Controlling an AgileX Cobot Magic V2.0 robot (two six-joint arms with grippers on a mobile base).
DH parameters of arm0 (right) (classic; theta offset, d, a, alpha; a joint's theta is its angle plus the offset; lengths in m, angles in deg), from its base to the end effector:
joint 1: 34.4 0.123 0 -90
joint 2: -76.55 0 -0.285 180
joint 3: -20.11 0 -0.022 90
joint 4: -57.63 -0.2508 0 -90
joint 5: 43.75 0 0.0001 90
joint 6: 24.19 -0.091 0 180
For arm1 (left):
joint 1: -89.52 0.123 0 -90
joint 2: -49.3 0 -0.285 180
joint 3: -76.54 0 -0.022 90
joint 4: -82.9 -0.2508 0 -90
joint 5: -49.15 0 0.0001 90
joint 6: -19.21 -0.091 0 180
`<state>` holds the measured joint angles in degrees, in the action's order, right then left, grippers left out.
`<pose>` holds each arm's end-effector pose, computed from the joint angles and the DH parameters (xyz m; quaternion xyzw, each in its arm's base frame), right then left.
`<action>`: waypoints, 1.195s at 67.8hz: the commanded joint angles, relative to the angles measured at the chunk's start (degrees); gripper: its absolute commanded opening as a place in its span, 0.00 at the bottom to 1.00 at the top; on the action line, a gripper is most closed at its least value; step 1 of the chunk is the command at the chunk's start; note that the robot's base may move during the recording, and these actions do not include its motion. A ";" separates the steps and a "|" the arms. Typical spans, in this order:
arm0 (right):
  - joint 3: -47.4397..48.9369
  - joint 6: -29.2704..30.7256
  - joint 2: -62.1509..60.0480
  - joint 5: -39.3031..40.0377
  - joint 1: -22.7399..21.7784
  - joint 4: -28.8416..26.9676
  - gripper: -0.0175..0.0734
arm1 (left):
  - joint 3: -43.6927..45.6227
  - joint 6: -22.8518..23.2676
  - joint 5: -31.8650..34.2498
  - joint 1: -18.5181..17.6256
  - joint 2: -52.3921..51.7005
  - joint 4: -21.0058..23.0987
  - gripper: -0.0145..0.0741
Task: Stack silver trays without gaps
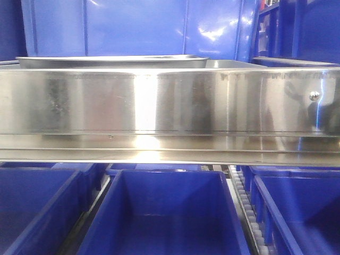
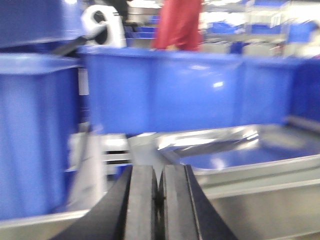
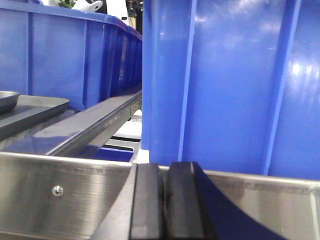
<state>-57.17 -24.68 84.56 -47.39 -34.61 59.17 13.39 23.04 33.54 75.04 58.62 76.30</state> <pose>0.0569 -0.0004 0.2068 -0.0045 0.7005 -0.0084 0.7136 0.0416 -0.0078 0.2688 0.0917 0.6885 -0.0642 0.7166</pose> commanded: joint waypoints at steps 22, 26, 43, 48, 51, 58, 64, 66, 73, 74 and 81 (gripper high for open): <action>0.06 0.49 -0.23 1.01 -0.26 -0.16 0.16 | -10.84 -7.67 9.14 15.88 -1.53 8.58 0.15; 0.06 0.49 -0.23 1.01 -0.26 -0.16 0.16 | -13.32 -5.49 12.52 15.88 -1.53 6.60 0.15; 0.06 0.49 -0.23 1.01 -0.26 -0.16 0.16 | -14.06 -2.98 13.66 15.88 -1.53 2.49 0.15; 0.06 0.49 -0.23 1.01 -0.26 -0.16 0.16 | -14.06 -4.81 13.66 15.77 -1.53 3.65 0.15; 0.06 0.49 -0.23 1.01 -0.26 -0.16 0.16 | -14.06 -5.26 13.66 15.77 -1.53 3.78 0.15; 0.06 0.49 -0.23 1.01 -0.26 -0.16 0.16 | -14.06 -5.26 13.66 15.77 -1.53 3.78 0.15; 0.06 0.49 -0.23 1.01 -0.26 -0.16 0.16 | -14.06 -5.26 13.66 15.77 -1.53 3.78 0.15; 0.06 0.49 -0.23 1.01 -0.26 -0.16 0.16 | -14.06 -5.26 13.66 15.77 -1.53 3.78 0.15; 0.06 0.49 -0.23 1.01 -0.26 -0.16 0.16 | -14.06 -5.24 13.66 15.09 -1.53 4.71 0.15; 0.06 0.49 -0.23 1.01 -0.26 -0.16 0.16 | -14.06 -5.24 13.66 14.80 -1.53 4.71 0.15; 0.06 0.49 -0.23 1.01 -0.26 -0.16 0.16 | -14.06 -5.24 13.66 13.32 -1.53 4.60 0.15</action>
<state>-57.17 -24.68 84.56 -47.52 -34.61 59.17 -0.74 17.76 45.95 89.58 57.36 80.52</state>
